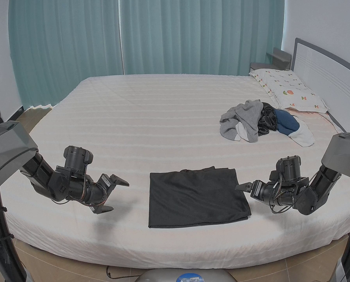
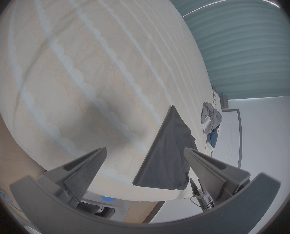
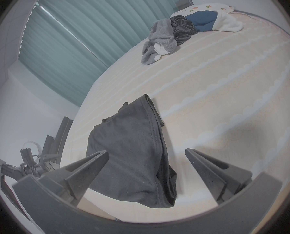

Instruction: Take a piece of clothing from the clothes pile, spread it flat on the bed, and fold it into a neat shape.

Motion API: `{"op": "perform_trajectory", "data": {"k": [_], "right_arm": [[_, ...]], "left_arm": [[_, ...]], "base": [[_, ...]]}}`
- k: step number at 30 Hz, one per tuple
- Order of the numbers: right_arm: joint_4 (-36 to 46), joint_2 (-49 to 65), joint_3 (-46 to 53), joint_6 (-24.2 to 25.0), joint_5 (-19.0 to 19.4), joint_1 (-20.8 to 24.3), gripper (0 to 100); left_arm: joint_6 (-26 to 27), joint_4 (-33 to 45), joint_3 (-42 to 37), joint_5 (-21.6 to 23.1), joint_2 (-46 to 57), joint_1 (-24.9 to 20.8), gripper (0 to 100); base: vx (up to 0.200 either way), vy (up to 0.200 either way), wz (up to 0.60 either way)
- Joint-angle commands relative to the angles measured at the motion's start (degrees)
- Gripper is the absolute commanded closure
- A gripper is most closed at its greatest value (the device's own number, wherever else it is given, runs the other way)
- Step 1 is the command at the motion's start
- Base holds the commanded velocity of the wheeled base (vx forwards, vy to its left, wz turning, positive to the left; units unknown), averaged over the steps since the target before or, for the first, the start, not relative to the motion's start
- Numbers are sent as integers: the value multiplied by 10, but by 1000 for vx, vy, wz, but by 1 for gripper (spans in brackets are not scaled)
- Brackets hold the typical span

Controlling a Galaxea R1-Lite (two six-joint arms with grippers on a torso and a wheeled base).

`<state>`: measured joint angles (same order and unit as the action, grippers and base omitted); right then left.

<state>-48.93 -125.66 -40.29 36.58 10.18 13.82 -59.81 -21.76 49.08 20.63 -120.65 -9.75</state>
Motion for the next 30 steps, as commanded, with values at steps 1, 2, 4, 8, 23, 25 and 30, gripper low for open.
{"op": "perform_trajectory", "data": {"k": [1,2,4,8,23,25,30], "right_arm": [[1,-3,-15,21,0,0,0],[2,-3,-18,25,0,0,0],[2,-4,-21,29,0,1,0],[1,-6,-22,39,0,7,0],[4,-33,-65,58,0,36,0],[7,-37,-74,57,0,38,0],[8,-63,-104,57,0,49,0]], "left_arm": [[0,0,1,0,-1,-2,0],[0,0,1,0,-1,-2,0],[0,-1,1,0,-2,-2,0],[0,-4,1,-10,-2,-2,0],[6,-7,20,-24,-10,-11,0],[8,-7,38,-40,-25,-17,0],[46,-2,77,-96,-76,-47,0]], "base": [[0,0,0],[0,0,0],[0,0,0],[0,0,0],[120,0,0],[0,0,0],[0,0,0]]}}
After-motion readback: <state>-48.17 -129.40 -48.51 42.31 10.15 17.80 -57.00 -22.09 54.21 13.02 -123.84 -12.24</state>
